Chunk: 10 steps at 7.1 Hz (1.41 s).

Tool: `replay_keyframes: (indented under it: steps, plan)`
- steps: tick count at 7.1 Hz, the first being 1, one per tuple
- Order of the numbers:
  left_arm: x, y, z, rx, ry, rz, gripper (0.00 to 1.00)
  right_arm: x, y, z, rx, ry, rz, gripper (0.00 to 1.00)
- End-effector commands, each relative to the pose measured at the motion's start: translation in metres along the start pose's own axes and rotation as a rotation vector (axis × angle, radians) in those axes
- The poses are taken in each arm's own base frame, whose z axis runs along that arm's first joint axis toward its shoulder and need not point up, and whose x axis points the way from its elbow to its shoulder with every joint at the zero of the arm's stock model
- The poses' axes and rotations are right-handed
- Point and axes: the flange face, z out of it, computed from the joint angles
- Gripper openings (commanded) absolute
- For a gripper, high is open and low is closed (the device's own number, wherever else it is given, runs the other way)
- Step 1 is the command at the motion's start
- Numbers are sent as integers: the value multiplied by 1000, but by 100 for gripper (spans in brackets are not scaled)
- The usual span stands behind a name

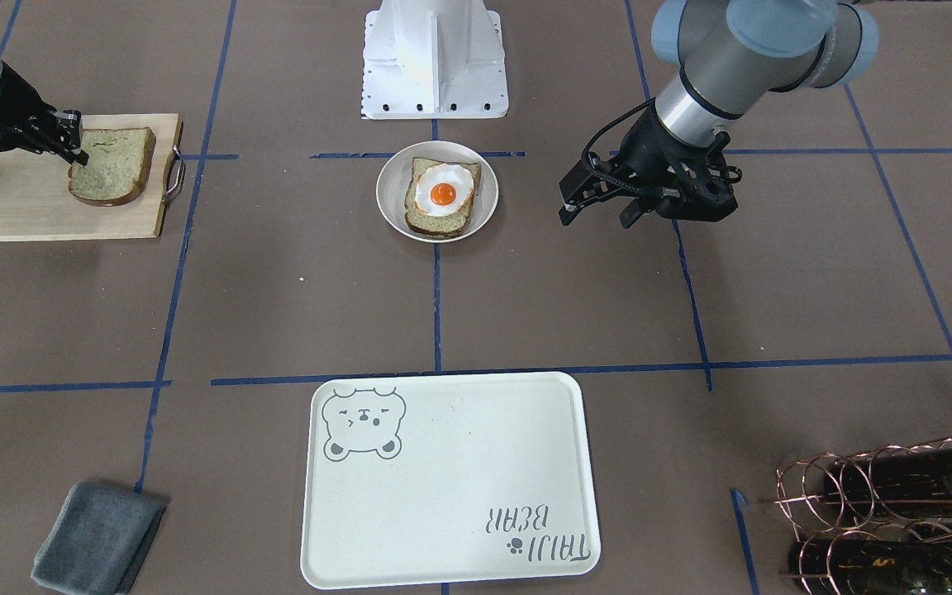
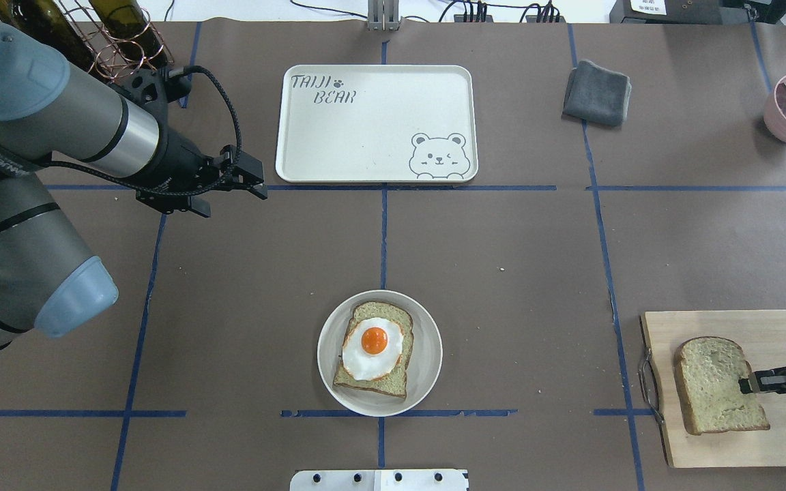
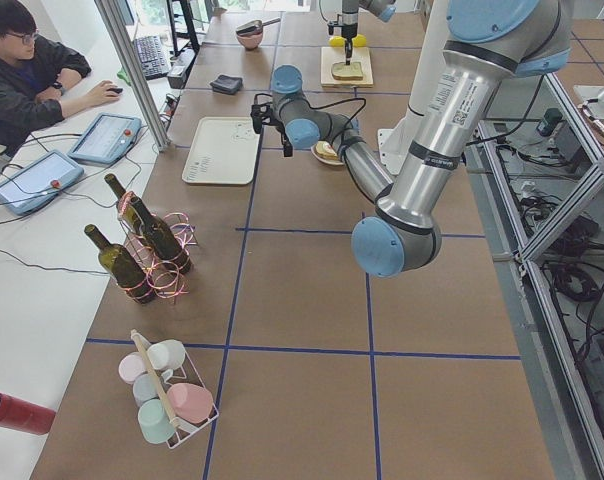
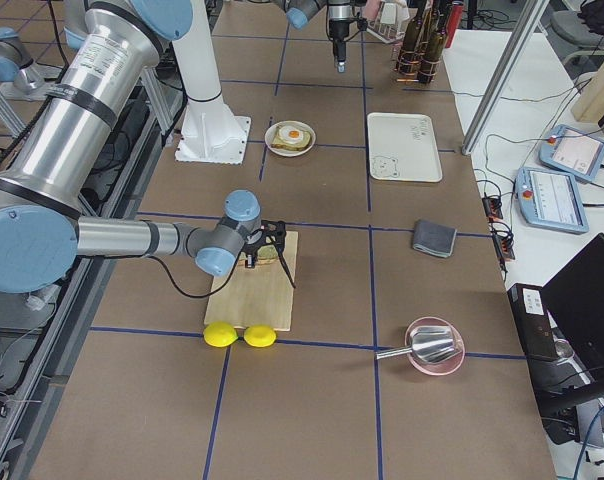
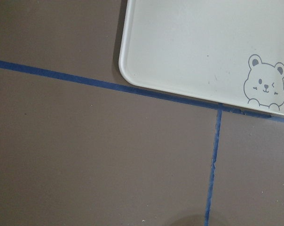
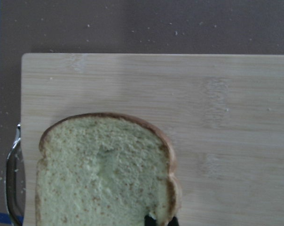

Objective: Make sandwich and place on tray
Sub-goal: 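Lift the bread slice with the right gripper and carry it toward the plate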

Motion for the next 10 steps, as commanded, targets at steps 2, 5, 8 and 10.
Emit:
replay_keyframes:
  steps: [2, 5, 8, 10]
  plan:
    - [-1, 0, 2, -2, -4, 0, 100, -58, -14, -53, 87, -128, -48, 0]
    - [6, 23, 33, 11, -1, -11, 100, -134, -61, -93, 96, -348, -90, 0]
    - [13, 43, 49, 15, 1, -28, 100, -277, -131, -84, 52, -366, 49, 0]
    - [12, 44, 51, 13, -1, -25, 100, -391, -126, -55, 60, -298, 37, 0]
